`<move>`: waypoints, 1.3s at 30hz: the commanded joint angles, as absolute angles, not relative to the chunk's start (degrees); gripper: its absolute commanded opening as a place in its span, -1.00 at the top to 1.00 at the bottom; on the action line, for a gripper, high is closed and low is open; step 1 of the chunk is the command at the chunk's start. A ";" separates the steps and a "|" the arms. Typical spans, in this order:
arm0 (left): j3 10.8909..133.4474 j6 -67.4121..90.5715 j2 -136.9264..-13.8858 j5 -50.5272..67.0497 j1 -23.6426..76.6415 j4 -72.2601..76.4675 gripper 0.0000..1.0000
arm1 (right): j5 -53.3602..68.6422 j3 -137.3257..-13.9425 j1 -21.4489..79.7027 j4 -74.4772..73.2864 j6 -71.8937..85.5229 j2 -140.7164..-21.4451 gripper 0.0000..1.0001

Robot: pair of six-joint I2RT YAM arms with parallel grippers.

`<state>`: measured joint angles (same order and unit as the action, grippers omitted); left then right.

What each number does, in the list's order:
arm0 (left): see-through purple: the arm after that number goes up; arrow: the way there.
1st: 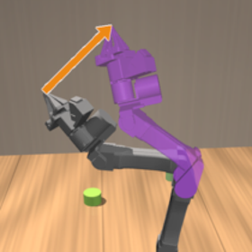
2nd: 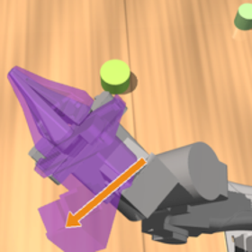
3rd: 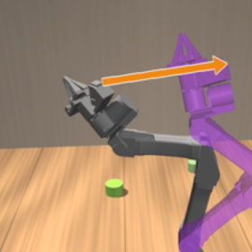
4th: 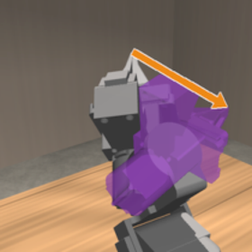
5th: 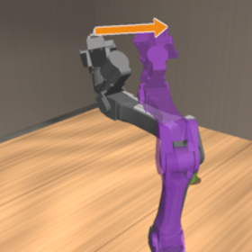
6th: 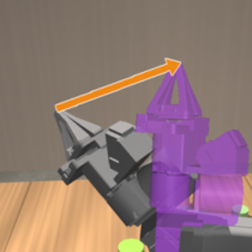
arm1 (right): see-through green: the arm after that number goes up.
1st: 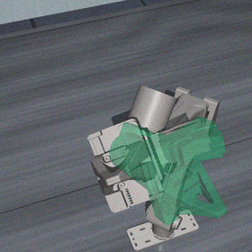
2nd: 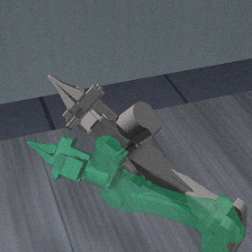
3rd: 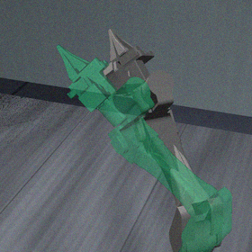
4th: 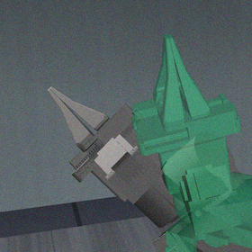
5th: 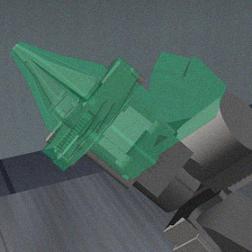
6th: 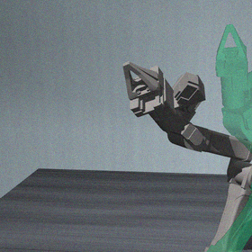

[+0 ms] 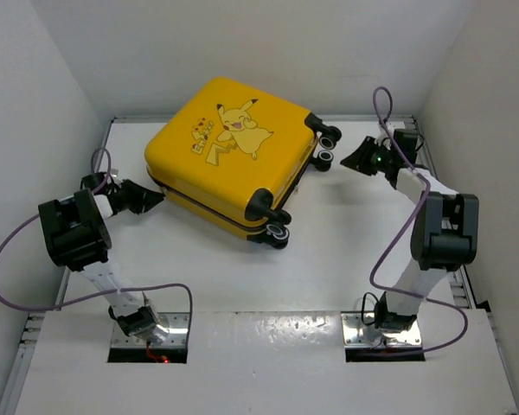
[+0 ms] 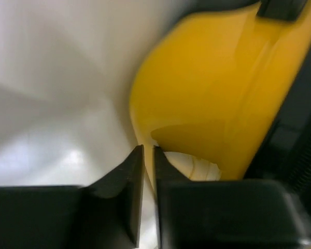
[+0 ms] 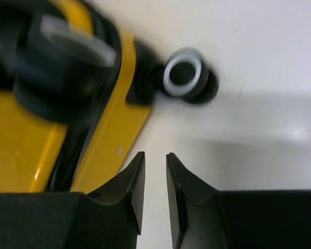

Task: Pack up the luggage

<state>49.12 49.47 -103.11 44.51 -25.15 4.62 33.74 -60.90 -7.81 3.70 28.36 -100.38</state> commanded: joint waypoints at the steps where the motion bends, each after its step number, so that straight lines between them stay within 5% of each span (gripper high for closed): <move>1: 55.27 50.37 -105.99 42.98 -24.52 13.19 0.47 | 26.73 -66.96 -8.35 13.09 36.10 -106.32 0.54; 4: 61.16 46.25 -106.52 42.98 -25.05 6.02 0.00 | 24.00 -75.99 -7.65 14.94 37.97 -113.96 0.54; 10: 69.43 34.73 -105.39 40.26 -25.58 -8.50 -0.61 | 19.60 -91.54 -5.46 12.67 40.15 -128.40 0.57; 19: 72.25 30.06 -101.34 35.60 -26.63 -15.55 -0.75 | 21.62 -95.90 -0.44 7.82 44.91 -137.81 0.61; 31: 67.59 27.78 -96.59 39.20 -35.15 -19.94 -0.80 | 30.85 -71.13 3.51 10.27 52.90 -124.20 0.75; 39: 63.12 20.14 -95.45 42.27 -34.65 -31.02 -0.31 | 31.64 -60.47 6.41 14.23 56.95 -115.50 0.77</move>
